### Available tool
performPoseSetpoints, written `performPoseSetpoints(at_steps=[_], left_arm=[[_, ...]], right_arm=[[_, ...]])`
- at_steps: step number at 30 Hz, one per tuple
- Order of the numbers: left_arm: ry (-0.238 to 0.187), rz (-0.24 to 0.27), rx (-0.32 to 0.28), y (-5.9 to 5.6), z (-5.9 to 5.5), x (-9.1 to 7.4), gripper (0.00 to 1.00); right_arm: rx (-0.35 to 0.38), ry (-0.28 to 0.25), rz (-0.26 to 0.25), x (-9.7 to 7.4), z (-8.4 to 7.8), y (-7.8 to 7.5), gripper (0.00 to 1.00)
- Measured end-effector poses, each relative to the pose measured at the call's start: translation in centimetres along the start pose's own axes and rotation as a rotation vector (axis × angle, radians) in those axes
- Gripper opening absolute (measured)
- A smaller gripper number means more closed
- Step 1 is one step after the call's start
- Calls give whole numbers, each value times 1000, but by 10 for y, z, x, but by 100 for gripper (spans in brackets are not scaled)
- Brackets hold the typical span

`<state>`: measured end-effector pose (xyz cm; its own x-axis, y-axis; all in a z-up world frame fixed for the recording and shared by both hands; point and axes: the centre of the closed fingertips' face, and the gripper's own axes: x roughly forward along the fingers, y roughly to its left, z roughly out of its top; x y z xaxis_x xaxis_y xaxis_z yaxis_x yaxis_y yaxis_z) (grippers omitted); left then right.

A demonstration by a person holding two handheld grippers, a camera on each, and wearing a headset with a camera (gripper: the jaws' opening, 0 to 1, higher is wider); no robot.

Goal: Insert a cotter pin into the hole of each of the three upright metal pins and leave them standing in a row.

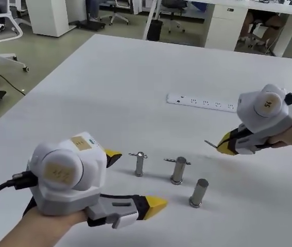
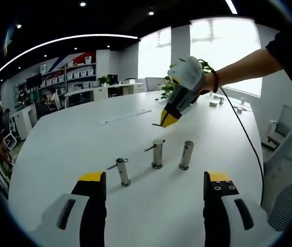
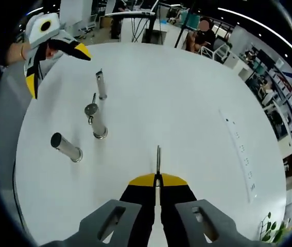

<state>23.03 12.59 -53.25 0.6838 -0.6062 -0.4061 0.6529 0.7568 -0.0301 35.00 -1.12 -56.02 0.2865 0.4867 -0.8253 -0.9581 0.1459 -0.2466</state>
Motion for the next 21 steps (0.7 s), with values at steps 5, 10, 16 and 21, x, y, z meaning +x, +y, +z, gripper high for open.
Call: performPoseSetpoints(at_steps=[5,10,16,21], left_arm=[[-13,-9,-4,-3,3,-1,71],[-16,-10,-29,-5,6,-2,68],[-44,-21,-68,-5,20,-2,60],[-46,-58,-95,-9,28,-1,48]], right_arm=[[-52,-29,5,-7,13,11,0],[-98,-61,12,-13,27,23,0],[-172,-92,20,-19,43,41,0],[-214,-115,18,-22,50,45,0]])
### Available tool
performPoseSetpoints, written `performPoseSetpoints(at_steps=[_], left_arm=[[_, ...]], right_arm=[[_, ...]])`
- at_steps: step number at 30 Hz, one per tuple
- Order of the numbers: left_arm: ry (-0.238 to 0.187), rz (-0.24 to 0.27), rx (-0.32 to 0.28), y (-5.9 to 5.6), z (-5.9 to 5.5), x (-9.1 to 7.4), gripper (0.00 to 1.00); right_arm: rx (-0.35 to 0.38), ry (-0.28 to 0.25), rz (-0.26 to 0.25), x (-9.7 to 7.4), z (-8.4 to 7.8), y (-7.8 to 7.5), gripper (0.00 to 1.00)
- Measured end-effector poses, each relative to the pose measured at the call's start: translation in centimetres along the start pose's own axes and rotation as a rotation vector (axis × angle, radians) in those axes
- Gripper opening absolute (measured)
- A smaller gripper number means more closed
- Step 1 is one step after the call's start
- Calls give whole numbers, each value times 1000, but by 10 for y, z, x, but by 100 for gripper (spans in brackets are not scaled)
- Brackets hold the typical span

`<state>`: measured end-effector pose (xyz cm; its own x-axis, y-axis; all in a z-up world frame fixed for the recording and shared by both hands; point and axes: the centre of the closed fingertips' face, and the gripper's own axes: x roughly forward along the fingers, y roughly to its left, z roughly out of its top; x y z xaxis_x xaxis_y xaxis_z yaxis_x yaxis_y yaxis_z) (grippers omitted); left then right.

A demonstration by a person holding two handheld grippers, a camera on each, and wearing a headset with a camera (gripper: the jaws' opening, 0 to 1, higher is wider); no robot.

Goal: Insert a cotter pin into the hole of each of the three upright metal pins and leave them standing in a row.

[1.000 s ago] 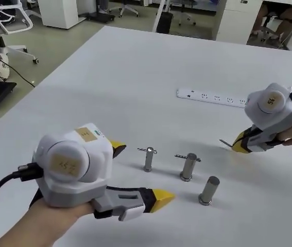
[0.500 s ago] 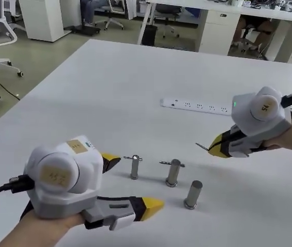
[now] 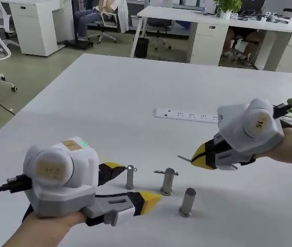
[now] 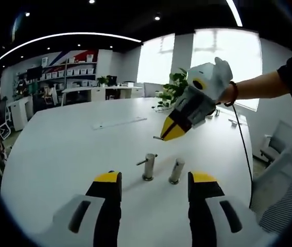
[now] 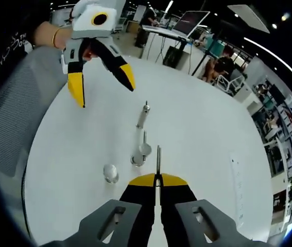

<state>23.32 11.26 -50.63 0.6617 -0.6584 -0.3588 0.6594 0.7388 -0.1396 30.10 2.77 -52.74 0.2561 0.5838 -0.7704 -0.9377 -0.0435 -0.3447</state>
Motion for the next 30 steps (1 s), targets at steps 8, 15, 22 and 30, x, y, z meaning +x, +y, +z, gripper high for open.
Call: performPoseSetpoints(at_steps=[8,15,22,30], left_arm=[[-7,-41,-48,-7,12,5,36],[8,-63,-62,-14,14,6,27],[34,-89,-88,-23,11,9,19],[54,-104,-142,-30,7,9,12]], right_arm=[[-62,-35,-12,-9,18,14,0],[-134,-58,5,-12,35,36,0],[-208,-64,15,-15,49,52,0],[-268,-68,16,-17,61,60,0]])
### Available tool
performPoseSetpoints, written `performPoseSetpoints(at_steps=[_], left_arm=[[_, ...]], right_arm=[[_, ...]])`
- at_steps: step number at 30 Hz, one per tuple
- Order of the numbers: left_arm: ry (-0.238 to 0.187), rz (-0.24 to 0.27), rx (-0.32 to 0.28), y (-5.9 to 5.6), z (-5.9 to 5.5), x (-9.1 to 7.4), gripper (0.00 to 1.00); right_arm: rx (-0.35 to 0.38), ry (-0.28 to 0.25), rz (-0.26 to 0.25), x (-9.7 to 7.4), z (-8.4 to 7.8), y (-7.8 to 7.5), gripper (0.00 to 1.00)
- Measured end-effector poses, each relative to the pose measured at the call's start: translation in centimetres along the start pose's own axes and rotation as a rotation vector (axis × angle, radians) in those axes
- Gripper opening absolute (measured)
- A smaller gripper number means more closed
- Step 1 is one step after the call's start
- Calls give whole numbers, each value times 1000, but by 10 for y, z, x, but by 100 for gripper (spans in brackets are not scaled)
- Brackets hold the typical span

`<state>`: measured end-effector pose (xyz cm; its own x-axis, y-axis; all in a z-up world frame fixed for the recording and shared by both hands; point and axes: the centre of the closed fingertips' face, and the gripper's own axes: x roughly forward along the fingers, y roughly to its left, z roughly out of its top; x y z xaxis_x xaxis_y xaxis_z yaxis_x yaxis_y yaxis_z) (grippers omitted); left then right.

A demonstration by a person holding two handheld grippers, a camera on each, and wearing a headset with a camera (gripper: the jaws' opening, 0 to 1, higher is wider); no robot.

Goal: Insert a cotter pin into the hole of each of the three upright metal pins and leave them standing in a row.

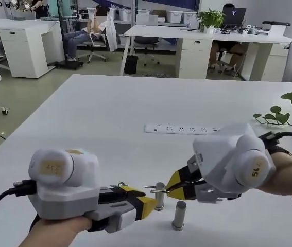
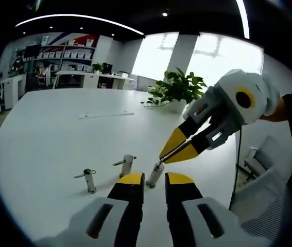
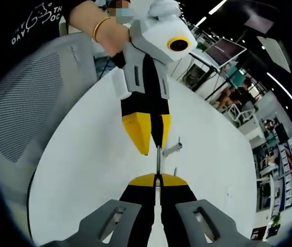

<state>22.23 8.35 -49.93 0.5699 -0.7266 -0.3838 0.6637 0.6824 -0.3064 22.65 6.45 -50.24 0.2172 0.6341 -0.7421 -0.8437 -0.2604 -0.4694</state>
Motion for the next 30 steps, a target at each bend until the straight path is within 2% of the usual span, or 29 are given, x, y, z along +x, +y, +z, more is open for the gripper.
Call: performPoseSetpoints(at_steps=[11,30], left_arm=[[-16,-20,-38,-7,3,0,4],[-23,-35,-67,-11,4,3,0]], right_arm=[[-25,-4,-4,-1,7,5,0],[-26,2,-7,-2,7,6,0]])
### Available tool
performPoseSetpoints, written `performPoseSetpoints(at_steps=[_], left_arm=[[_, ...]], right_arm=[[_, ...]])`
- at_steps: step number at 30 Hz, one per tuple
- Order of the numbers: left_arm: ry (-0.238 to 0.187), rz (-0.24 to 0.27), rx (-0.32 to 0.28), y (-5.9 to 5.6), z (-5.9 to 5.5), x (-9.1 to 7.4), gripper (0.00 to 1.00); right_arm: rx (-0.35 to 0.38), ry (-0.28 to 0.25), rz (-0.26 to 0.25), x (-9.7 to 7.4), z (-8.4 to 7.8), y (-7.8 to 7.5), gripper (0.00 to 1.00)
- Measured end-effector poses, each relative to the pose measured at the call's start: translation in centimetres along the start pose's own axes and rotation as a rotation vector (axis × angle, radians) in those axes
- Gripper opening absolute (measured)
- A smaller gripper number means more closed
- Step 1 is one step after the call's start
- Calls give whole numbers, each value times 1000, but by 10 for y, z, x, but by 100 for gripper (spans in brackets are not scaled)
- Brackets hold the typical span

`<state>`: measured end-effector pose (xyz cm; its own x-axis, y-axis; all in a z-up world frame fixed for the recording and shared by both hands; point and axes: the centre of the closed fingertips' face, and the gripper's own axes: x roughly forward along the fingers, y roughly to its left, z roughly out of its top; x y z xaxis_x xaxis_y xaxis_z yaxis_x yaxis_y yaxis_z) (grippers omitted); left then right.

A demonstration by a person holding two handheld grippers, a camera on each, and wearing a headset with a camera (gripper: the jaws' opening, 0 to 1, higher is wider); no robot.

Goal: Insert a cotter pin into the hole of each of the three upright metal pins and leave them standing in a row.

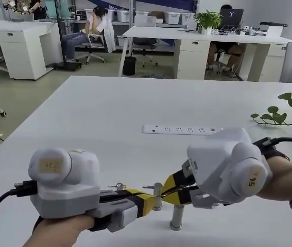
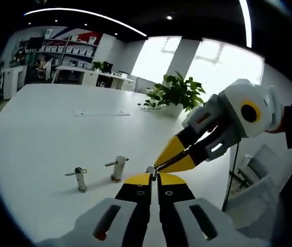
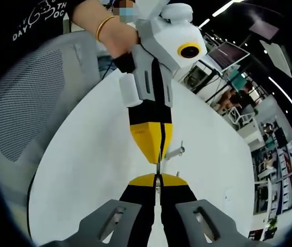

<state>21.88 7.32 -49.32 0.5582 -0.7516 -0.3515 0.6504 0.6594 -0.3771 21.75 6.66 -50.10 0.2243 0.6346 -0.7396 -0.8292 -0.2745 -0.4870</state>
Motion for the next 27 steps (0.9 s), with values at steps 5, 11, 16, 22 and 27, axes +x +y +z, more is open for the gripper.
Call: performPoseSetpoints(at_steps=[5,11,16,22,27], left_arm=[[2,0,-9,0,0,1,1],[4,-2,-10,0,-1,1,1],[10,-2,-1,-1,-3,2,1],[15,-9,0,-1,-5,3,0],[10,-11,-6,-1,-5,3,0]], right_arm=[[-13,5,-4,0,0,0,0],[-15,1,-3,0,3,1,0],[-20,4,3,1,2,2,0],[-43,13,6,2,2,4,0],[-27,11,6,3,2,4,0]])
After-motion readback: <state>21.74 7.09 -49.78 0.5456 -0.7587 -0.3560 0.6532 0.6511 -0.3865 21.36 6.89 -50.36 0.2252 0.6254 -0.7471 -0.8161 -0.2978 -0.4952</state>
